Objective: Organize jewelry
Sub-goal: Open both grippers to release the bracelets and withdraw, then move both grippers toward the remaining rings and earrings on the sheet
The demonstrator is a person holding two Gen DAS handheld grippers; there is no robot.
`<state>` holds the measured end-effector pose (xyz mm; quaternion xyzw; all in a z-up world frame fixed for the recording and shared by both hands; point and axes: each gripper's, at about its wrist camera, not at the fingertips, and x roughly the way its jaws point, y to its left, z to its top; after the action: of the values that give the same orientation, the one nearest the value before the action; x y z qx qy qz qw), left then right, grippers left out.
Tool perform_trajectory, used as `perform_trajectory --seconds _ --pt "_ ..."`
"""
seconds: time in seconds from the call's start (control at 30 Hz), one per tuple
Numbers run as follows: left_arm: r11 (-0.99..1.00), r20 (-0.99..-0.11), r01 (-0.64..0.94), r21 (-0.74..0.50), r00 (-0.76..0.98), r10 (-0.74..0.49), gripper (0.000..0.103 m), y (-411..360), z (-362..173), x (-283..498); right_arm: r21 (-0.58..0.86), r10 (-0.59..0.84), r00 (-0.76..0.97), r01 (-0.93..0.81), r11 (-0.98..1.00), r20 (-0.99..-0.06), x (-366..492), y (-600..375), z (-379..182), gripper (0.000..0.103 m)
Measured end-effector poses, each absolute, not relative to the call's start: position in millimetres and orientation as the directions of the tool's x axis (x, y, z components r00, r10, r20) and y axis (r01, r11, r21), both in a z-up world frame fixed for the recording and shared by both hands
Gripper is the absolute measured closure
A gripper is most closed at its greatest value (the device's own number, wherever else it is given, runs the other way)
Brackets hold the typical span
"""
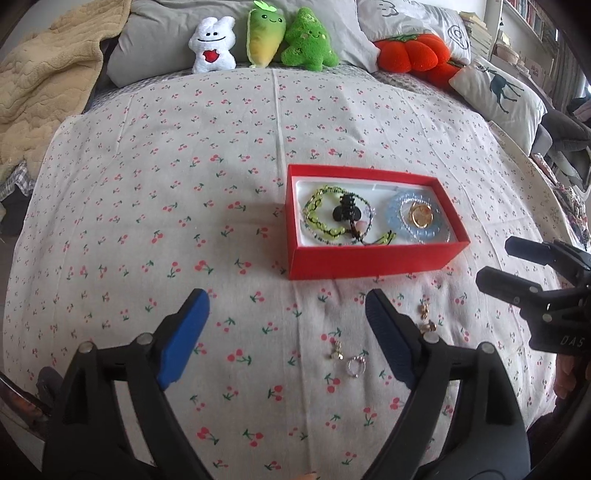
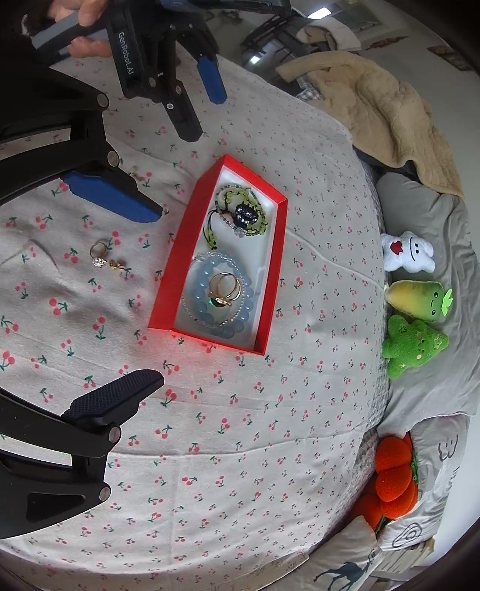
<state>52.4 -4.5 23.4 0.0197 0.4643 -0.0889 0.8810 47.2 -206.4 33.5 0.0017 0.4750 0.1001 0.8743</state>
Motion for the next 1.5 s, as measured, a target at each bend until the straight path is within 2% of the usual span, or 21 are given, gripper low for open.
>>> perform_trajectory --seconds 0.1,0.33,0.63,0.77,0.87,1.1,1.5 --pt "0.986 -0.841 0.163 -0.045 0.527 -0.126 0.016 0 14 43 0.085 0.135 0.512 -0.12 0.989 -0.848 37 -209 29 0.019" --pt "0.984 -0.879 0.179 -0.024 0.464 -0.106 0.016 5 -12 21 0.067 0.109 0.439 -0.111 0.992 -0.892 13 -206 11 0.019" --pt "0.957 -0.891 0.269 -0.108 0.4 -0.213 0.017 0 -30 1 0.049 0.084 0.383 -0.098 0.994 -0.92 -2 -212 -13 0.019" --pt "0.949 -0.889 0.287 -0.132 0.389 -0.241 0.027 -7 -33 -1 0.054 0.087 0.376 -0.096 0.994 -0.922 -5 -215 -19 0.019" --pt "0.945 -0.886 0.304 -0.124 0.395 -0.244 0.046 -14 -34 0 0.052 0.083 0.374 -0.093 0.994 -0.924 -4 -217 -22 0.019" --pt "0.925 -0.881 0.358 -0.129 0.386 -0.273 0.067 -33 -35 5 0.068 0.104 0.371 -0.107 0.992 -0.923 -4 -221 -25 0.019" --pt "0.919 -0.878 0.377 -0.117 0.392 -0.273 0.069 -51 -39 17 0.072 0.115 0.365 -0.13 0.989 -0.924 -3 -221 -31 0.019"
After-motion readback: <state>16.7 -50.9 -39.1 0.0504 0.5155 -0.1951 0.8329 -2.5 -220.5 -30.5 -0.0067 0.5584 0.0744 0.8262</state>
